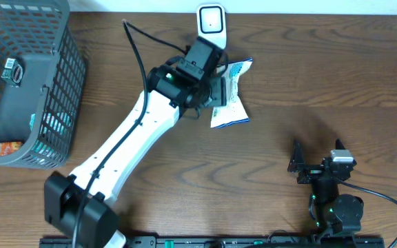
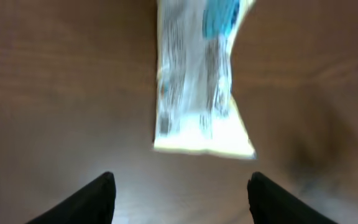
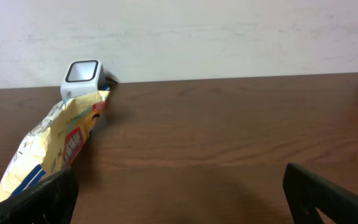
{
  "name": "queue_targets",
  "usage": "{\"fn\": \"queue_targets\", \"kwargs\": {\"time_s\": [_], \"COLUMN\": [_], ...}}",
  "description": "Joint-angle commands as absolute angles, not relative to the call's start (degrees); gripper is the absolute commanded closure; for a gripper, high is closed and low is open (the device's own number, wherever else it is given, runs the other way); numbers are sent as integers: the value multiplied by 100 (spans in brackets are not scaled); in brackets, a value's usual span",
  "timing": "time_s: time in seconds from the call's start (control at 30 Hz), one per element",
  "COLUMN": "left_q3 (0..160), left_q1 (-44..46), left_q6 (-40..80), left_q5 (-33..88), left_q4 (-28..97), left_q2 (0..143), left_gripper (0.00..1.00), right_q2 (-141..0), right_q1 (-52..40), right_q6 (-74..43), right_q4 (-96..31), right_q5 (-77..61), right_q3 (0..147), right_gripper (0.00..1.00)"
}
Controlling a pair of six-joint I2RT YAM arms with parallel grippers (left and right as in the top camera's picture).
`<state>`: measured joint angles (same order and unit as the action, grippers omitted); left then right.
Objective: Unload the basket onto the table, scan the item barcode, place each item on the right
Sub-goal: 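Hold the bag under the scanner, then release it on the table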
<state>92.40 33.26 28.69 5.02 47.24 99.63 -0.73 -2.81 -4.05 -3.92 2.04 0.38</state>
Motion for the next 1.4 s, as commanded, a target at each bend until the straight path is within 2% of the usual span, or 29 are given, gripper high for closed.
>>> {"fn": "queue_targets", "kwargs": {"time_s": [0.0, 0.1, 0.33, 0.53, 0.73, 0.93, 1.03, 1.07, 1.2, 1.37], "left_q3": [9220, 9220, 9220, 9220, 9240, 9240, 9238, 9238, 9238, 9238], "left_q1": [3282, 3284, 3284, 3583, 3835, 3664, 3496, 3385, 3011, 2818], "left_q6": [2884, 2882, 3013, 3398, 2875, 2235, 1988, 1922, 1907, 1914], "left_q5": [294, 290, 169, 1319, 1396, 1387, 1258, 1044, 679, 681], "left_q4": [4200, 3614, 2565, 1870, 1876, 2410, 2814, 3103, 4053, 5048], "left_q2": [10313, 10654, 11596, 12355, 12081, 10873, 10259, 9929, 9107, 8541], "left_gripper": [37, 45, 45, 45, 45, 43, 26, 23, 18, 17], "right_q2": [-67, -67, -67, -67, -86, -86, -86, -86, -86, -86], "right_q1": [-228, -228, -228, -228, -228, -228, -228, -228, -228, -228], "right_q6": [-360, -357, -357, -357, -357, -357, -357, -357, -357, -360], "right_q4": [-412, -412, -412, -412, -412, -412, -412, -412, -412, -412], "right_q5": [198, 198, 198, 198, 198, 198, 198, 198, 198, 198], "right_q3": [30, 30, 30, 30, 30, 30, 30, 30, 30, 30], "right_gripper": [1, 1, 1, 1, 1, 1, 1, 1, 1, 1]}}
